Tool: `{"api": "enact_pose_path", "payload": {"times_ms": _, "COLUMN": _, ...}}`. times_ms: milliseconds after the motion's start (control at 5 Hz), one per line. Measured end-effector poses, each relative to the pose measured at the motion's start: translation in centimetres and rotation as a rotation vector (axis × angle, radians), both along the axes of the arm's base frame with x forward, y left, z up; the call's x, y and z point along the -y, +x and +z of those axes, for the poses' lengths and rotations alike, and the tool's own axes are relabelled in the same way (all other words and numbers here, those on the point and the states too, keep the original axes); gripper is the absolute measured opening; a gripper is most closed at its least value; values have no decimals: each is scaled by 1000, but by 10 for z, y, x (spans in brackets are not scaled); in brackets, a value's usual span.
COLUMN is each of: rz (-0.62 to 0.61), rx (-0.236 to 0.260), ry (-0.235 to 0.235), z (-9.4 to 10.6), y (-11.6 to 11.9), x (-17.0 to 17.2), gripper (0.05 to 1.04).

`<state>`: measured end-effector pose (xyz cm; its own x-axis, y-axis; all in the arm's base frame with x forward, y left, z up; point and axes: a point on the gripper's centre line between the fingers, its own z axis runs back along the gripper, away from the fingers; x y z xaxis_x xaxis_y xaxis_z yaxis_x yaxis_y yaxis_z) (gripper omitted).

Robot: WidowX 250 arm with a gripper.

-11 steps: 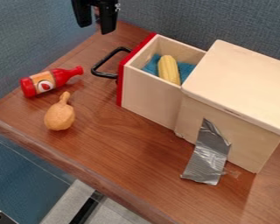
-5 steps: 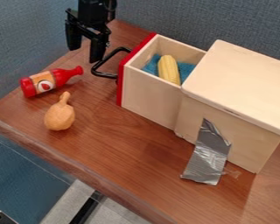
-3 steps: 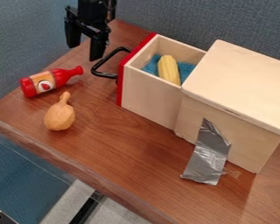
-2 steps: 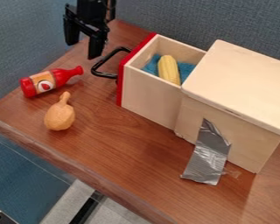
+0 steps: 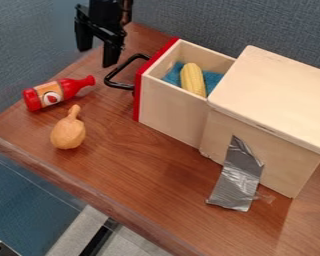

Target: Close the drawer

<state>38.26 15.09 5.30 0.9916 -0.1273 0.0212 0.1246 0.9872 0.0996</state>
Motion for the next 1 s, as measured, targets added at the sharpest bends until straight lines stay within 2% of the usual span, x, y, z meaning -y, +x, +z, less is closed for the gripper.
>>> {"api": "enact_pose_path", "payload": {"times_ms": 200, "rz": -19, "rx": 11, "ry": -42, "z": -5, "y": 2, "x": 7, "gripper": 1001}}
{"api": "enact_pose_path", "payload": {"times_ms": 800, "rz": -46, "rx": -48, "ry": -67, "z": -28, "y": 3, "x": 14, "gripper": 1000}}
{"api": "enact_pose_path", "payload": {"times_ms": 1000, "rz": -45, "rx": -52, "ry": -64, "z": -28, "y": 2, "x": 14, "gripper": 1000}}
